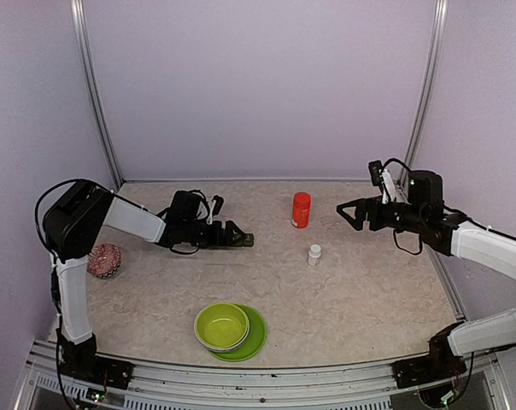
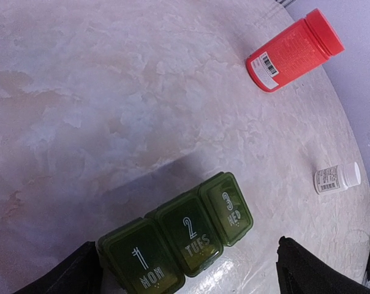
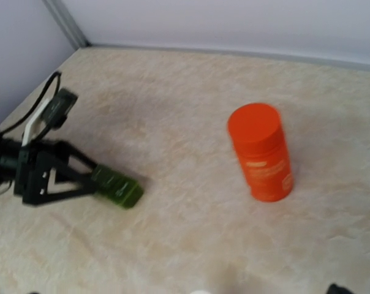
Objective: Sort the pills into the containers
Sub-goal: Move the pill container to the center of the board, then pick up the pill container from the center of the board.
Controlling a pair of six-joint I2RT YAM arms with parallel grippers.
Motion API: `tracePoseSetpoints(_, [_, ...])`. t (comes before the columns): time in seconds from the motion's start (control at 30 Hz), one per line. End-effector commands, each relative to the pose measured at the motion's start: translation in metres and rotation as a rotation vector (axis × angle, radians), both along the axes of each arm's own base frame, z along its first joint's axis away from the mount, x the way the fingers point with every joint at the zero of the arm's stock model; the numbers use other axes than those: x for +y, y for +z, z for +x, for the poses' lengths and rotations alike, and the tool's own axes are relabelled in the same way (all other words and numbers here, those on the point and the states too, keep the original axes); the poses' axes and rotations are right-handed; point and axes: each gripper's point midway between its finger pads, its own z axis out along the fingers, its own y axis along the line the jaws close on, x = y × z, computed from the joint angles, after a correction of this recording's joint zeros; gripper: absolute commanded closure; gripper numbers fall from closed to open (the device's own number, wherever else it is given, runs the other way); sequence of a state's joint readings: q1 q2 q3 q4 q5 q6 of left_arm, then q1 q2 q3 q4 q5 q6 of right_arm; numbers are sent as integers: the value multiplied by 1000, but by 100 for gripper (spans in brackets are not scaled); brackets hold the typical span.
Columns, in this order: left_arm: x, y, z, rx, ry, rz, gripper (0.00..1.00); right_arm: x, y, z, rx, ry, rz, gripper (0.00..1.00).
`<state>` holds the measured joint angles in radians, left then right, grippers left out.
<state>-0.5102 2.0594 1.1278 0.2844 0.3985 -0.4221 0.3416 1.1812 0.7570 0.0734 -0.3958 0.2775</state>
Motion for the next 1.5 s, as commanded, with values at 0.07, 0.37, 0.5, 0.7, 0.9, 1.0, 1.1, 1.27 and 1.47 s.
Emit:
tracePoseSetpoints(0.07, [16,18,-1,0,53,-53,2,46,3,-2,-33,168,-49,0])
tracePoseSetpoints(0.37, [30,28,-8,0,83,-77,1,125,-18,-2,-149,401,-233,0])
tracePoseSetpoints(0.5, [37,30,-12,3,102,-83,1,154,-38,-1,-182,498,-308,1])
tracePoseSetpoints(0.7, [44,37,-21,8,119,-110,1,185,-61,11,-202,597,-351,1])
tracePoseSetpoints(0.9, [57,33,-27,22,150,-103,1,206,-90,29,-211,679,-409,1])
tracePoseSetpoints(1.0, [61,31,-32,33,157,-108,1,214,-107,36,-197,722,-440,2])
tracePoseSetpoints(1.1, [64,30,-36,37,160,-110,1,221,-118,42,-188,755,-453,2])
tracePoseSetpoints(1.27, [66,29,-43,49,161,-114,1,232,-139,50,-181,791,-486,3])
tracePoseSetpoints(1.47, [68,29,-45,49,166,-108,1,244,-166,62,-154,803,-512,6])
